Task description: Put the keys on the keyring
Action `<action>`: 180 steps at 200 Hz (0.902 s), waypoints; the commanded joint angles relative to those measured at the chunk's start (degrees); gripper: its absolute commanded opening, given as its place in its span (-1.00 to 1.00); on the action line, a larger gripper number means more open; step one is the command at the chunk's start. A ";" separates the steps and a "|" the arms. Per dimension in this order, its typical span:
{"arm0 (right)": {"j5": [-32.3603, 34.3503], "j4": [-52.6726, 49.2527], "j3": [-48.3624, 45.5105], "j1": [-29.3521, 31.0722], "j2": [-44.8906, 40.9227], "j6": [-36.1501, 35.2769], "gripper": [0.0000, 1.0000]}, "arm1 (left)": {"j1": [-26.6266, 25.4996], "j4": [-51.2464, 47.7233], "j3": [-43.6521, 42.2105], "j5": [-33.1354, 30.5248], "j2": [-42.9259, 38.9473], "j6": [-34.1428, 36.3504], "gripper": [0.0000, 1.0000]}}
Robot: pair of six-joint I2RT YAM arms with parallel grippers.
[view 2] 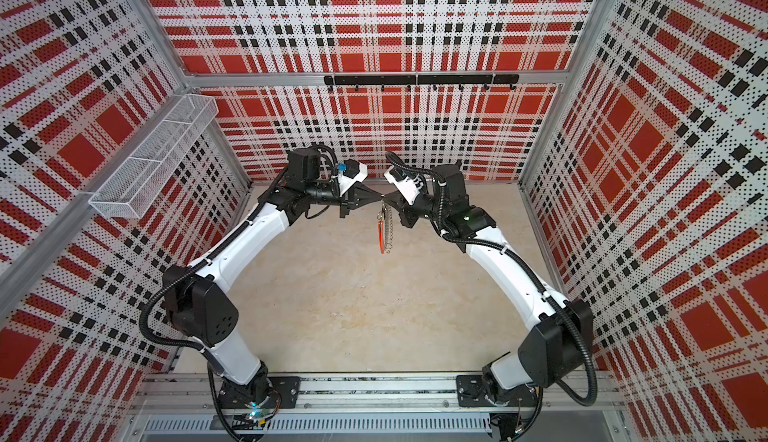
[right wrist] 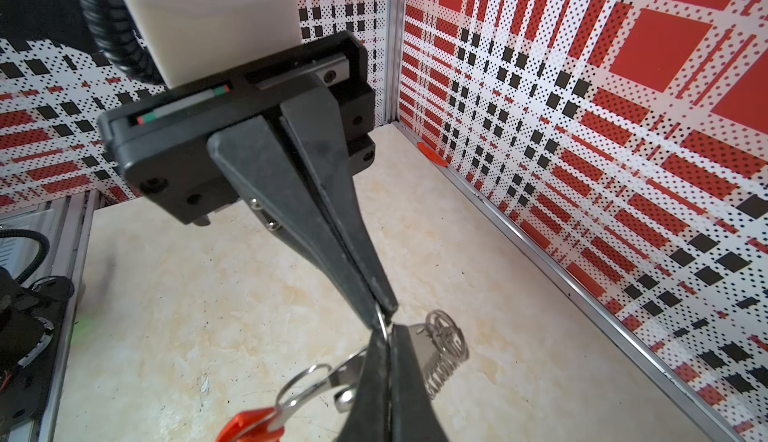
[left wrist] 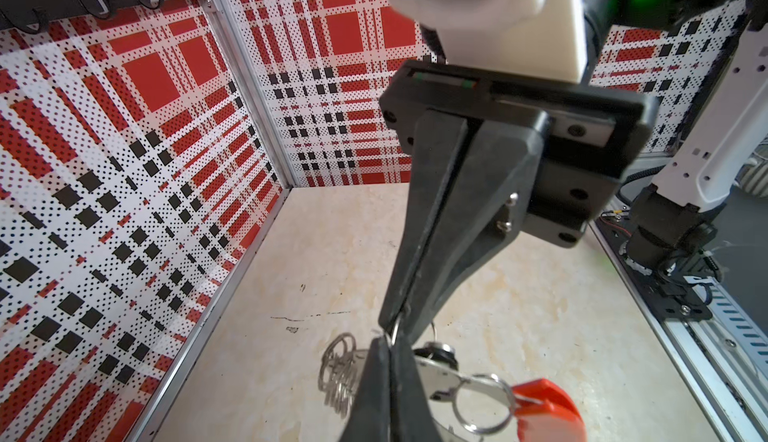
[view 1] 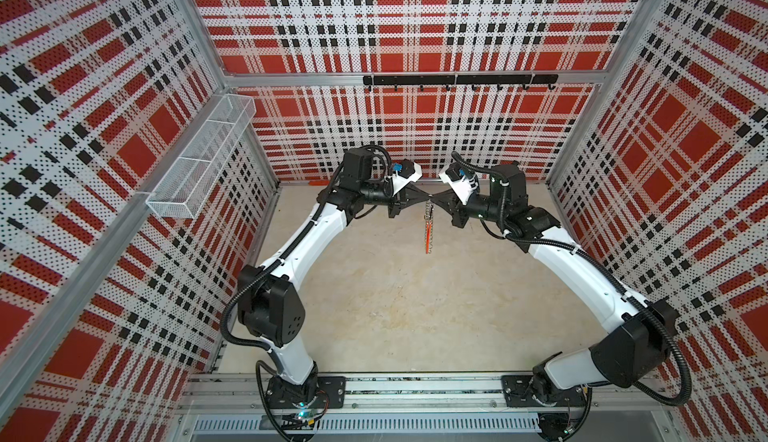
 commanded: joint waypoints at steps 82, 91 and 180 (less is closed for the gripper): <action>-11.04 22.11 -9.75 -10.05 -6.19 30.50 0.01 | -0.46 61.29 -22.09 1.76 -5.48 -44.47 -1.00; -14.02 28.28 -12.43 -10.92 -6.38 35.78 0.01 | -0.51 70.12 -24.97 0.13 -5.93 -50.23 -1.00; -23.79 72.84 -17.94 -11.05 4.27 74.18 -0.09 | -0.82 79.65 -25.39 -7.55 -5.89 -62.91 -1.00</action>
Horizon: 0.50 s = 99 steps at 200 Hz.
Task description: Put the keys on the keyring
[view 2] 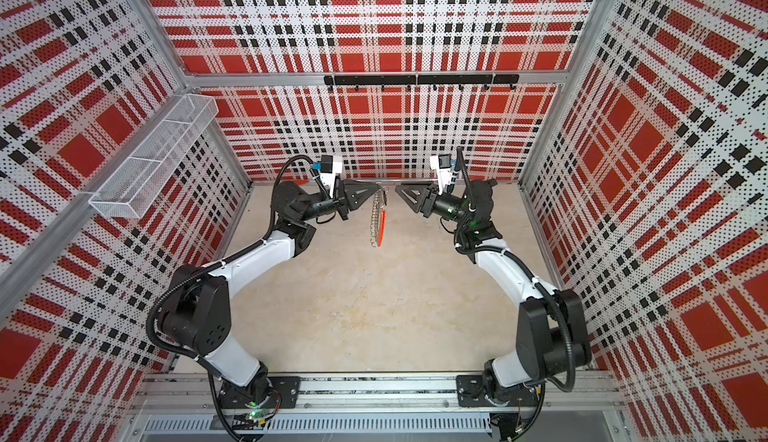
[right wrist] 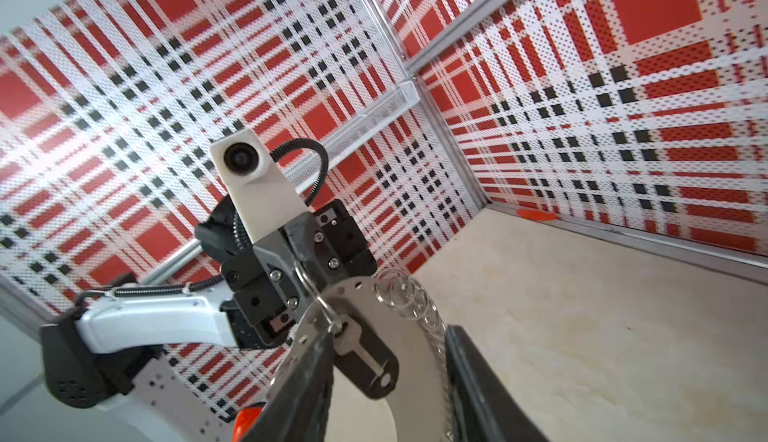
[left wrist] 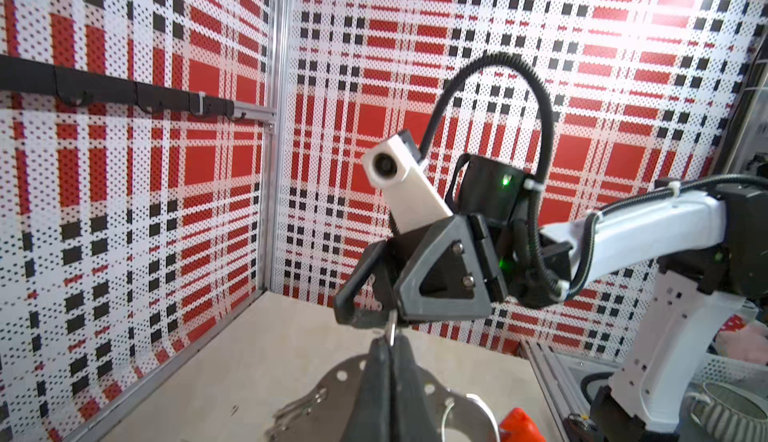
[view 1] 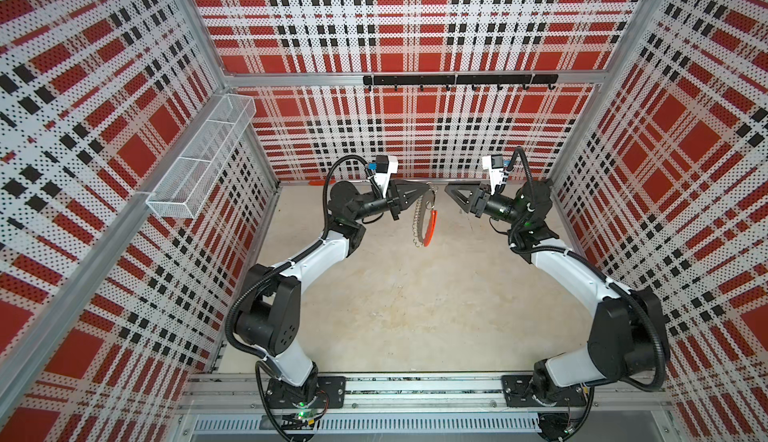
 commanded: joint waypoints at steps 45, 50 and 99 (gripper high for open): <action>-3.12 8.17 4.43 2.91 1.93 4.74 -0.05 | -0.43 6.41 2.50 -2.54 -0.94 -5.29 -1.00; -3.27 8.29 4.65 2.97 2.15 4.59 -0.05 | -0.44 6.44 2.69 -2.41 -0.76 -5.39 -1.00; -4.39 9.83 8.24 4.38 5.63 5.38 -0.32 | -0.42 7.64 4.52 -1.62 0.65 -7.17 -1.00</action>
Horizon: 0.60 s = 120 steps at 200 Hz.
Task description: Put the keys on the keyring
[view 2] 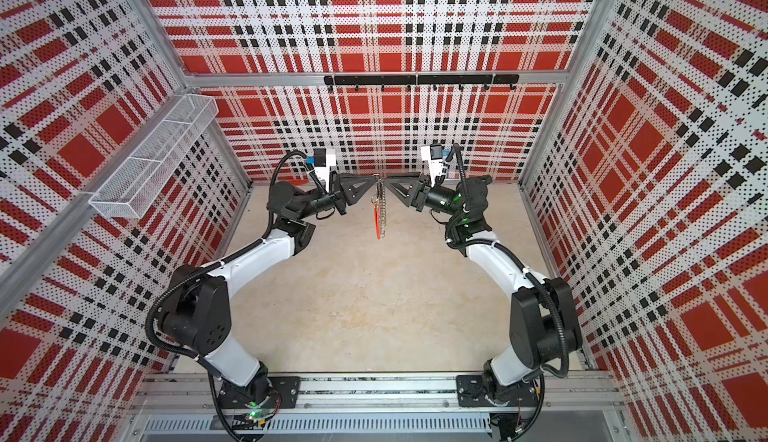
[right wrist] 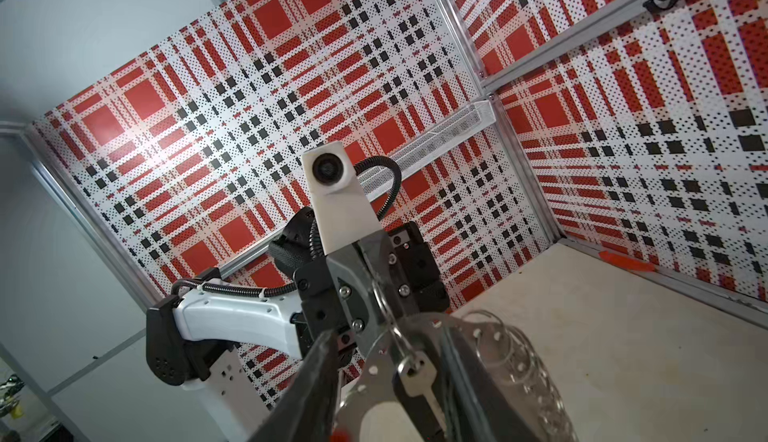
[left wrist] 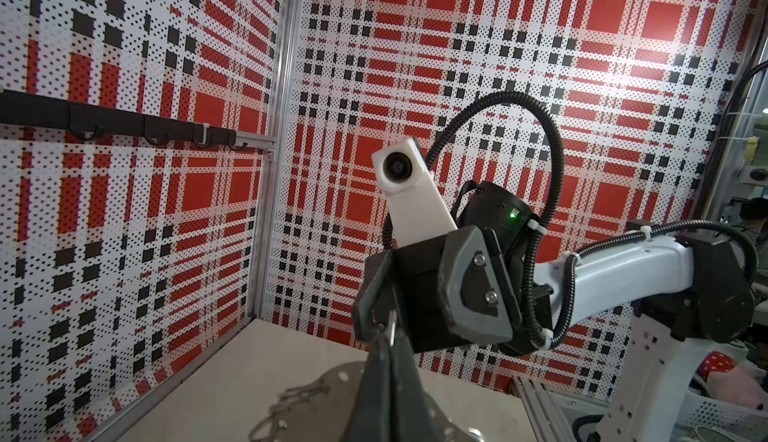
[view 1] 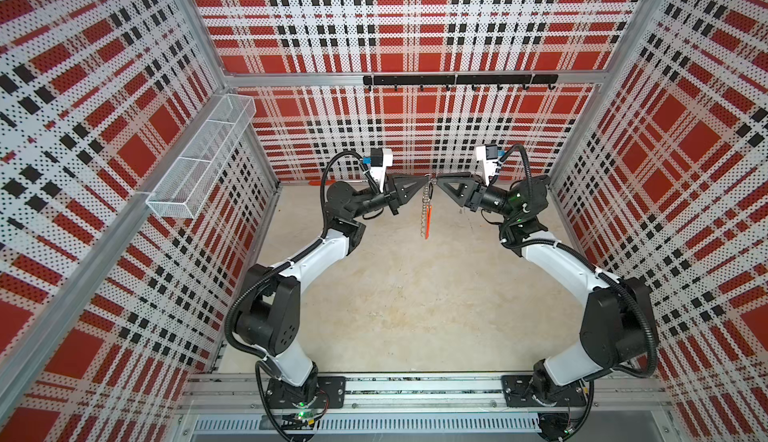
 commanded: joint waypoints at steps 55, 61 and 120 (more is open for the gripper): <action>-1.59 2.42 1.39 2.19 2.58 0.12 -0.87 | -0.13 4.89 3.90 -1.14 1.01 -2.95 -1.00; -1.49 2.16 1.38 2.40 2.57 -0.11 -0.90 | -0.13 4.89 3.94 -1.59 1.04 -2.89 -1.00; -1.57 0.65 2.45 3.41 2.72 -1.11 -1.00 | -0.75 5.06 4.65 -1.84 2.44 -3.24 -1.00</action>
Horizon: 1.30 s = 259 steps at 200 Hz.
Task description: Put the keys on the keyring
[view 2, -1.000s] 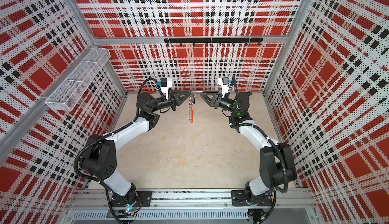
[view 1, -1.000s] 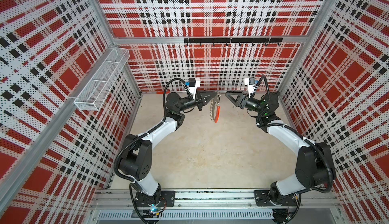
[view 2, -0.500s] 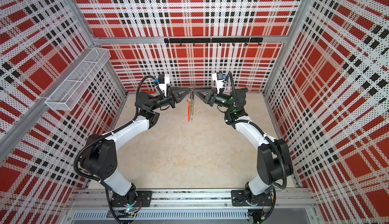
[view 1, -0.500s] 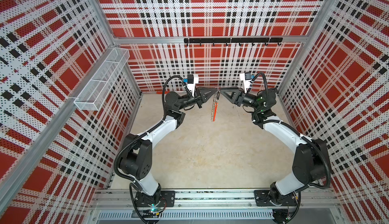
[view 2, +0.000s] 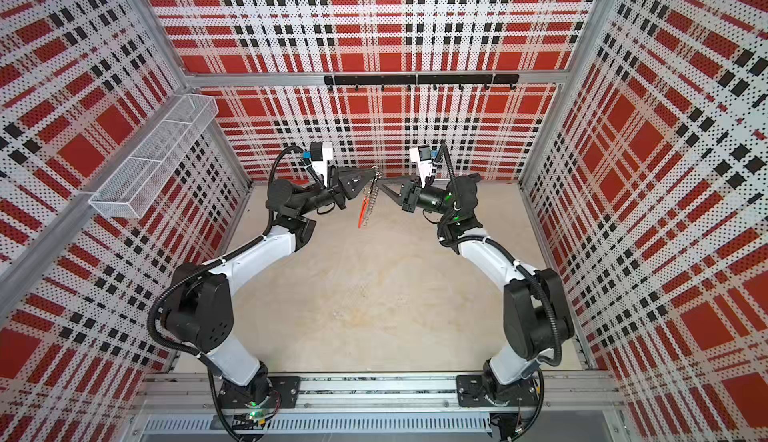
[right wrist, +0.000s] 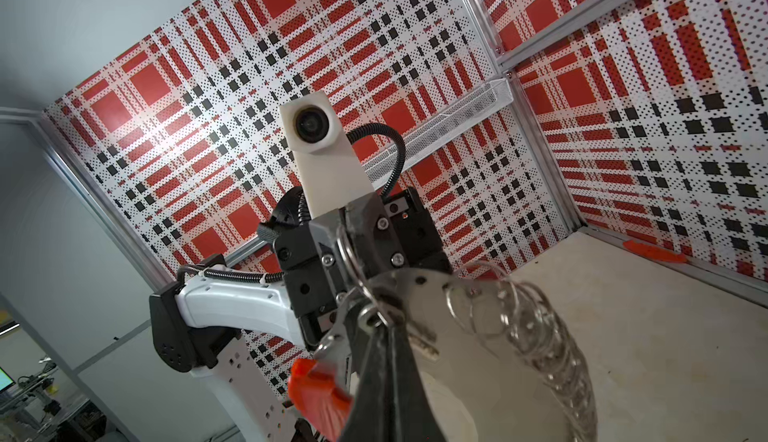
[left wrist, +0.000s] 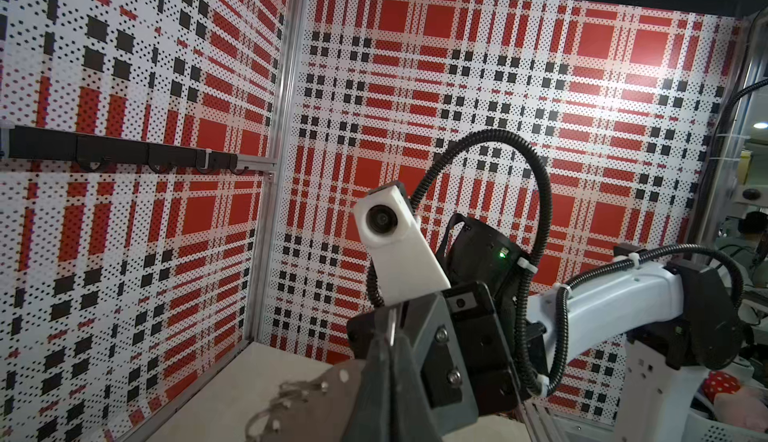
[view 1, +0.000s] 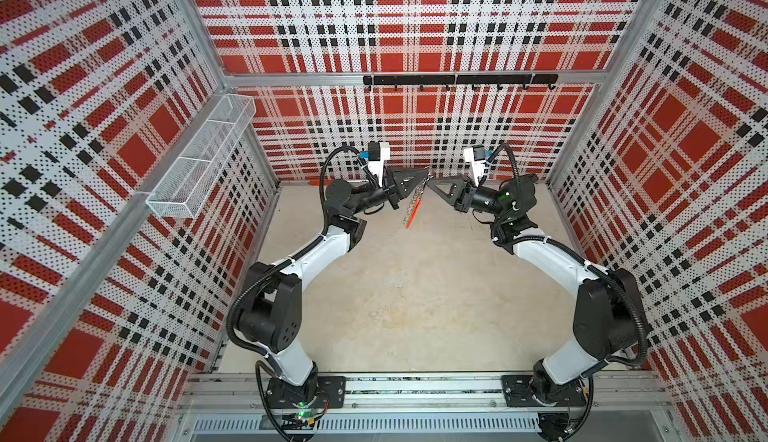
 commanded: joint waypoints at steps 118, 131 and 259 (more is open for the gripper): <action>13.83 -30.80 0.18 -0.33 -7.73 -23.34 -0.80 | -0.99 3.85 2.92 -0.41 1.87 -1.54 -1.00; 14.23 -30.53 -0.61 -1.65 -9.05 -24.20 -0.60 | -0.90 3.91 2.76 -0.23 1.72 -1.65 -1.00; 5.32 -12.28 -0.50 -2.59 -8.43 -12.29 -0.11 | -1.42 6.57 2.49 0.74 2.06 -4.03 -1.00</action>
